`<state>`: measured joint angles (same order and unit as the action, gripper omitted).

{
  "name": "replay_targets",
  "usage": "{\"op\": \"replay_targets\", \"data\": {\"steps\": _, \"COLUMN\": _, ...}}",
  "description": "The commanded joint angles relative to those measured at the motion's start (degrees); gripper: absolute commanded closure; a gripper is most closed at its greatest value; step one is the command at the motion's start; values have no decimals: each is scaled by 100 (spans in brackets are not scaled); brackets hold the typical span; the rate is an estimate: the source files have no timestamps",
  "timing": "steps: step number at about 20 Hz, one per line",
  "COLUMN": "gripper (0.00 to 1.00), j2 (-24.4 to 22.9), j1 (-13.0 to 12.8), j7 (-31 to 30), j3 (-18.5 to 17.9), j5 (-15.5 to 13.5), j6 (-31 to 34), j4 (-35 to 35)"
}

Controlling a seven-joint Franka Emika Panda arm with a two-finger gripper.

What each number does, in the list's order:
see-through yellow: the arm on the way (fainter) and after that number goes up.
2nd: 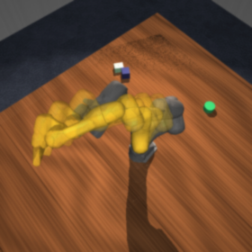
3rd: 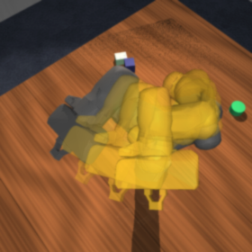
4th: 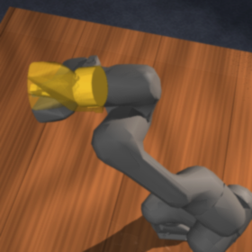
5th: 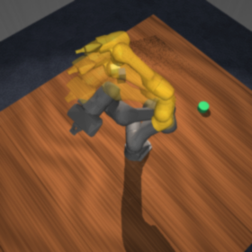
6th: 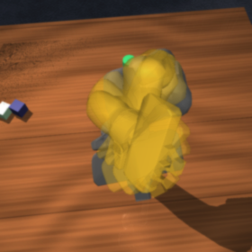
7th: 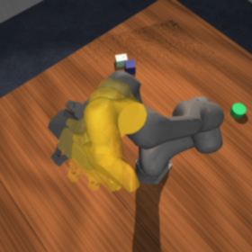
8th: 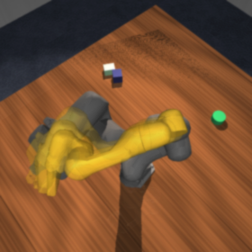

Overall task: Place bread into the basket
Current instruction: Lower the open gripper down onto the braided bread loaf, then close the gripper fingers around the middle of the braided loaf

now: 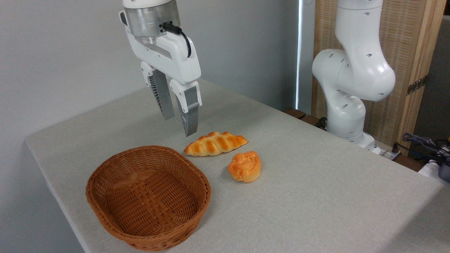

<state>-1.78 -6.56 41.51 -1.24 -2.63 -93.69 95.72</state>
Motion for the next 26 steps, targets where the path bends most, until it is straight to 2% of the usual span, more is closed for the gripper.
{"op": "replay_targets", "data": {"steps": 1, "gripper": 0, "j2": -682, "j1": -205, "j7": -82, "j3": -35, "j5": -71, "j6": -491, "j4": 990}}
{"op": "replay_targets", "data": {"steps": 3, "gripper": 0, "j2": -964, "j1": -284, "j7": -64, "j3": -35, "j5": -71, "j6": -719, "j4": 1464}}
{"op": "replay_targets", "data": {"steps": 5, "gripper": 0, "j2": -1254, "j1": -529, "j7": -55, "j3": -61, "j5": -62, "j6": -992, "j4": 2027}}
{"op": "replay_targets", "data": {"steps": 8, "gripper": 0, "j2": -1518, "j1": -706, "j7": -46, "j3": -61, "j5": -62, "j6": -1282, "j4": 2722}}
{"op": "replay_targets", "data": {"steps": 10, "gripper": 0, "j2": -1519, "j1": -803, "j7": 41, "j3": -61, "j5": -62, "j6": -1379, "j4": 2925}}
{"op": "replay_targets", "data": {"steps": 13, "gripper": 0, "j2": -1527, "j1": -1013, "j7": 497, "j3": -52, "j5": -71, "j6": -1529, "j4": 3215}}
{"op": "replay_targets", "data": {"steps": 18, "gripper": 0, "j2": -1545, "j1": -1163, "j7": 929, "j3": -35, "j5": -79, "j6": -1670, "j4": 3602}}
{"op": "replay_targets", "data": {"steps": 19, "gripper": 0, "j2": -1536, "j1": -1207, "j7": 955, "j3": -35, "j5": -132, "j6": -1678, "j4": 3637}}
{"op": "replay_targets", "data": {"steps": 22, "gripper": 0, "j2": -1528, "j1": -1286, "j7": 1008, "j3": -35, "j5": -579, "j6": -1679, "j4": 3647}}
{"op": "replay_targets", "data": {"steps": 26, "gripper": 0, "j2": -1475, "j1": -1357, "j7": 1026, "j3": -35, "j5": -651, "j6": -1687, "j4": 3682}}
